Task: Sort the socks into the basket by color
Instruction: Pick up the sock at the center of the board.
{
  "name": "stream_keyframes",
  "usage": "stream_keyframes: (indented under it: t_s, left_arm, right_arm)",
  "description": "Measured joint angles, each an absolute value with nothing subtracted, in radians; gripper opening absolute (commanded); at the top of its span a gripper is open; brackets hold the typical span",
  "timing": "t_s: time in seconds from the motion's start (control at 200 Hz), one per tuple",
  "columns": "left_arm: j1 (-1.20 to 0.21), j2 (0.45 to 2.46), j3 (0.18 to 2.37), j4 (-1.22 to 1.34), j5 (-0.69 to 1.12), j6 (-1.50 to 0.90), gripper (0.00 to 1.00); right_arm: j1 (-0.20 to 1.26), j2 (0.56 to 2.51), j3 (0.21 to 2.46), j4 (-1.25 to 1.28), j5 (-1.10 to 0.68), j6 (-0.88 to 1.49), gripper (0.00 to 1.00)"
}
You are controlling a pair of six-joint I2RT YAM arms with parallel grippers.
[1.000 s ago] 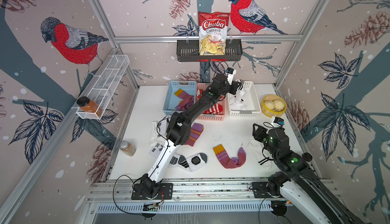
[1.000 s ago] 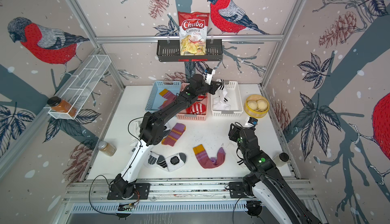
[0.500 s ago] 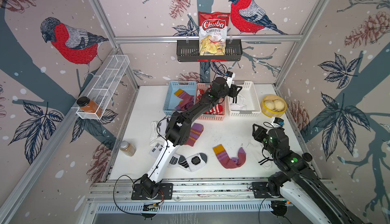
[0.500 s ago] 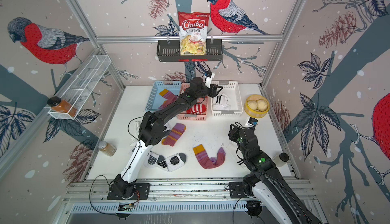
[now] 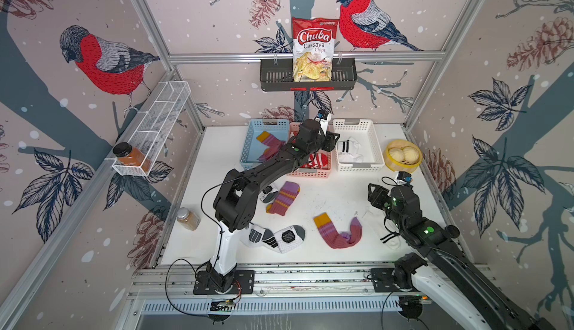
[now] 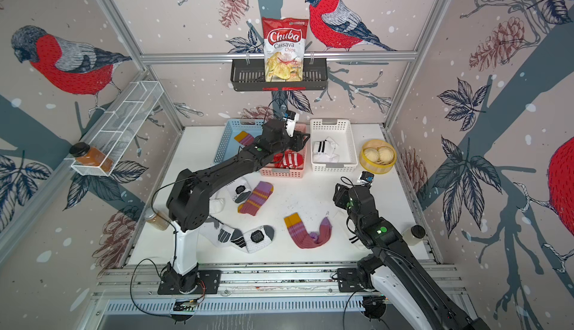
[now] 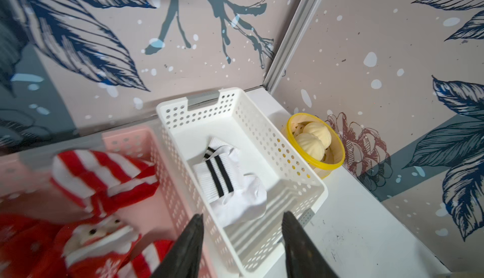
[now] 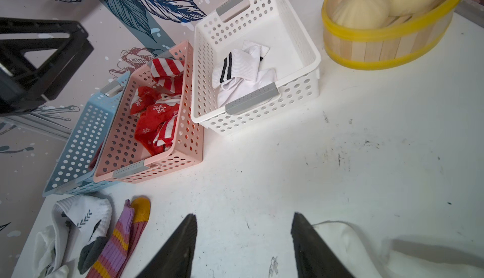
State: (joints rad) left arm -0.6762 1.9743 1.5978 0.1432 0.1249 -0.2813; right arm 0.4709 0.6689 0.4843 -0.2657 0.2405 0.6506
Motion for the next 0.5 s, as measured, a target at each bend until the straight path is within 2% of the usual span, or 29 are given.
stream_keyframes:
  t_s: [0.32, 0.5]
  left_arm:
    - [-0.676, 1.626, 1.142, 0.145, -0.038, -0.293, 0.55]
    - [-0.676, 1.480, 0.962, 0.108, -0.113, -0.323, 0.56]
  right_arm:
    - [0.546, 0.802, 0.501, -0.226, 0.176, 0.610, 0.64]
    - [0.616, 0.904, 0.525, -0.187, 0.164, 0.600, 0.64]
